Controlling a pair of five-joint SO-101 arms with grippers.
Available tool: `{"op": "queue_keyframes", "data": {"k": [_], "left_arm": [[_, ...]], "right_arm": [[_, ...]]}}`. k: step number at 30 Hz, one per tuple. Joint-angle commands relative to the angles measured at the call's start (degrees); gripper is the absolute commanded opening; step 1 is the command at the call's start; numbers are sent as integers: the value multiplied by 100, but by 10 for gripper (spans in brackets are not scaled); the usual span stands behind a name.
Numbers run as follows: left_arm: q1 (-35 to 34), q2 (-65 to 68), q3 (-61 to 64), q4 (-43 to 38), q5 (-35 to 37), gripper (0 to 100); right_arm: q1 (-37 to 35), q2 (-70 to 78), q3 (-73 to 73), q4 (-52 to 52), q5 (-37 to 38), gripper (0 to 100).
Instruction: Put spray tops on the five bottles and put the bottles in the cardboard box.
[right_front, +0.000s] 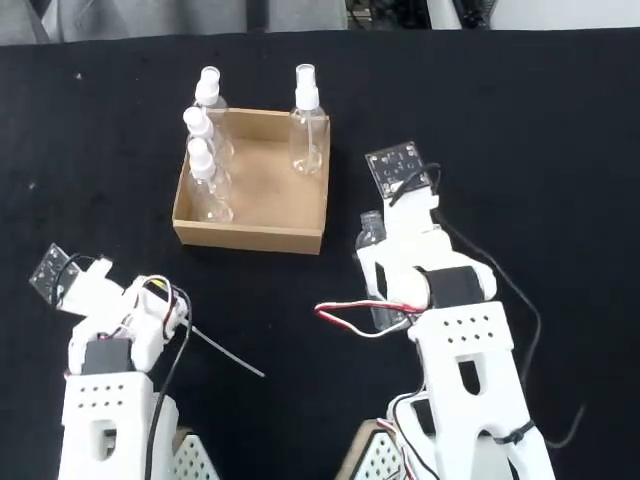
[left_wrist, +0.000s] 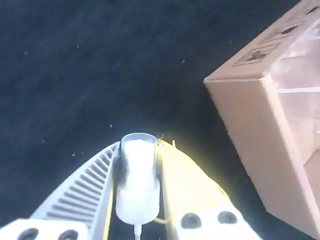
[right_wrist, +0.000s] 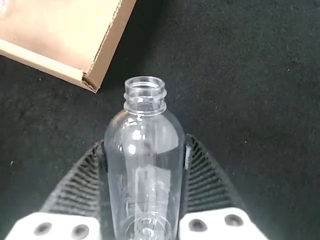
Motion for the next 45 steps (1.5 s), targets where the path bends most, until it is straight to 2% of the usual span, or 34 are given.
{"op": "queue_keyframes", "data": {"k": [1,10,19,25,38,45], "left_arm": [[-277,-563,-4,35,0,30],[-532,-1257,22,396,18,30],[-716,-2295,391,404,18,30],[-936,-3112,725,413,18,30],[-945,-3112,716,396,18,30],[-884,-3112,180,352,26,30]], "right_arm": [[149,-224,-66,-167,9,11],[149,-224,-66,-167,9,11],[149,-242,-84,-158,9,11],[141,-831,136,-149,0,11],[132,-1754,470,-167,9,11],[-114,-1991,778,-369,9,11]]}}
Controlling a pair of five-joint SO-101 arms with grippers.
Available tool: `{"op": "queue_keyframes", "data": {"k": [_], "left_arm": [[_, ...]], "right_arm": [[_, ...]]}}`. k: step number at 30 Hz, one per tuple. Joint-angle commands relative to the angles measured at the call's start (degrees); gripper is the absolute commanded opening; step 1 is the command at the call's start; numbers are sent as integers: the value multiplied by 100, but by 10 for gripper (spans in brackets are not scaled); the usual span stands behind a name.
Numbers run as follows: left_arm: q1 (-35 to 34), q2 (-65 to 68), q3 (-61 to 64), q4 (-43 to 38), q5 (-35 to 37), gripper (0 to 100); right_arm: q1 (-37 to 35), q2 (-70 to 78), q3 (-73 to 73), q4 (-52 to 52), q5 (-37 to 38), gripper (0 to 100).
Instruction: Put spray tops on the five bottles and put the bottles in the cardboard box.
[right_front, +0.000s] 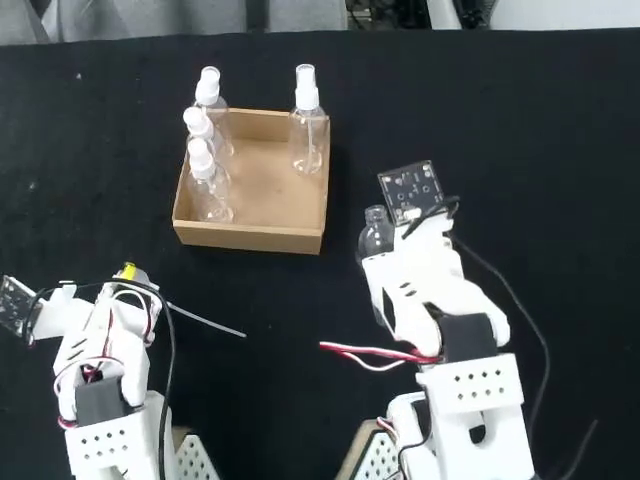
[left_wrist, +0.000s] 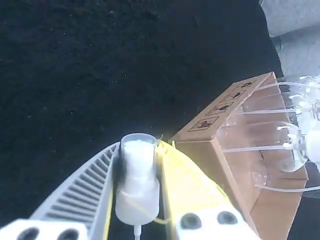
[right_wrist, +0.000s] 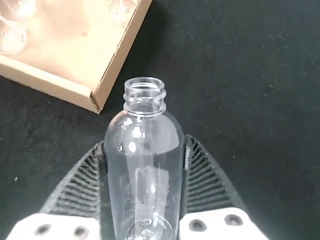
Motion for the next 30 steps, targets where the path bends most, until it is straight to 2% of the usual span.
{"op": "queue_keyframes", "data": {"k": [1,4,16,25,30], "left_arm": [[4,-79,-716,-44,35,30],[4,-79,-875,-185,35,30],[4,-79,-927,-1952,35,30],[4,-79,-927,-2664,35,30],[4,-79,-1235,-2725,193,30]], "right_arm": [[-158,-268,48,-281,9,11],[-193,-418,119,-299,9,11],[-202,-681,259,-334,0,11],[-202,-681,259,-334,0,11],[-202,-681,259,-334,0,11]]}}
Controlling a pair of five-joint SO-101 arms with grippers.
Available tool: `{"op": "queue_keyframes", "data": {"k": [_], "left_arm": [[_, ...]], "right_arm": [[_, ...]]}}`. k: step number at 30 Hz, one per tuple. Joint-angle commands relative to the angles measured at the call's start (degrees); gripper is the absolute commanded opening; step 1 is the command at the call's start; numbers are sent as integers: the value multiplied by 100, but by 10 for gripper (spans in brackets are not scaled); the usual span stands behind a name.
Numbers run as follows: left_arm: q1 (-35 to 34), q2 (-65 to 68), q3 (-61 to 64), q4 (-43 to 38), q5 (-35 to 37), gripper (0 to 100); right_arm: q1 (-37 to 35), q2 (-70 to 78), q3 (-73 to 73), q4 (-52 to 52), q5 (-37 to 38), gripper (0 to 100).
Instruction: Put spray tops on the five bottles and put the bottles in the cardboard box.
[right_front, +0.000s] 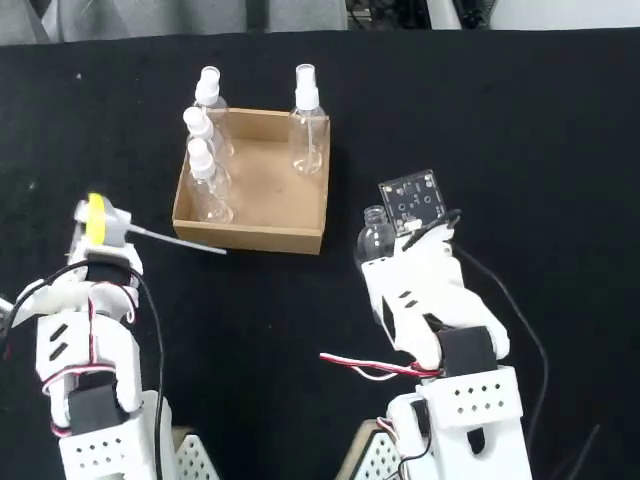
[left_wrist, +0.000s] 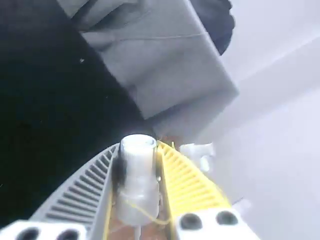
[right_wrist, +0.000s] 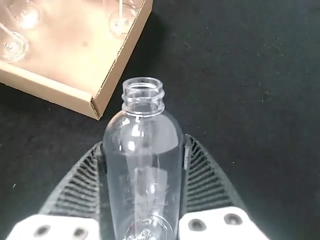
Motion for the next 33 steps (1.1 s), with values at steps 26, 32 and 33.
{"op": "queue_keyframes", "data": {"k": [26,32,33], "left_arm": [[426,-79,-1701,-158,123,30],[426,-79,-1640,-158,431,30],[426,-79,-1640,-158,431,30]], "right_arm": [[-237,-224,127,-492,9,12],[-686,-224,119,-457,-35,12],[-703,-224,119,-457,-35,12]]}}
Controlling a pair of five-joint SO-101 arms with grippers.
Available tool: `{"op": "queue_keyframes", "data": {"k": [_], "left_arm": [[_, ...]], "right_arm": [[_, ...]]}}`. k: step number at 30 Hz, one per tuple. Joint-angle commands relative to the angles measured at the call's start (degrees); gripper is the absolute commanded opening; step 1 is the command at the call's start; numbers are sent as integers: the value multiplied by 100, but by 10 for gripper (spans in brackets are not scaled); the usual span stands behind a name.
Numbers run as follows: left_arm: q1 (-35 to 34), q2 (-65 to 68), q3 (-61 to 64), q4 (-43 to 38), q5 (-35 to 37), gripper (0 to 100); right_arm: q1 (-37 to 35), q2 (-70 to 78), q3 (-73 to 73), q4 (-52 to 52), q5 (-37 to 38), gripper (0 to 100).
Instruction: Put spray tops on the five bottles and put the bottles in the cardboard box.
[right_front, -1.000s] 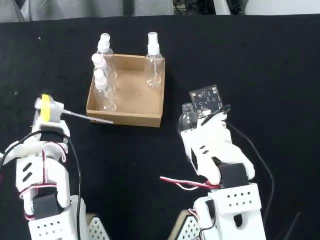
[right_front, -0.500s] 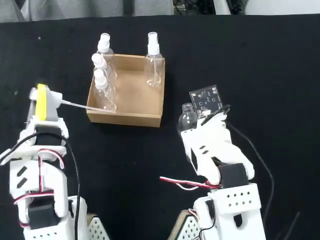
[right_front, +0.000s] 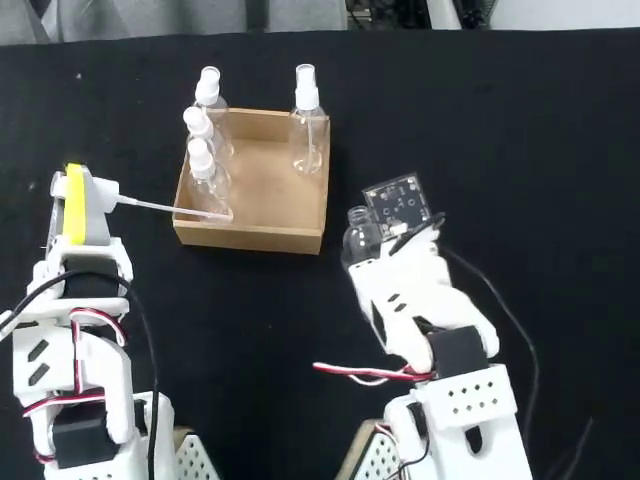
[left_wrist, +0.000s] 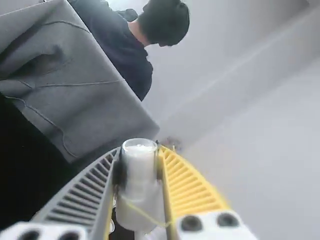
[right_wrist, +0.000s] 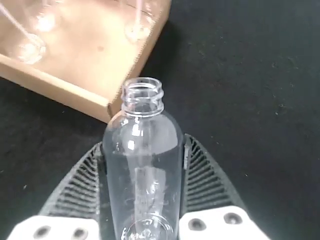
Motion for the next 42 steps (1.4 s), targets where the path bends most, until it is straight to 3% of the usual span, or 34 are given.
{"op": "queue_keyframes", "data": {"k": [1,11,25,42], "left_arm": [[84,-18,-119,-97,105,30],[31,-18,119,-97,114,30],[48,-18,75,-97,114,30],[31,-18,-127,-97,202,30]], "right_arm": [[-255,-224,-66,-141,-35,12],[-448,-321,-189,123,0,12],[-879,-2615,769,176,9,12],[-1319,-3925,1868,-325,185,12]]}}
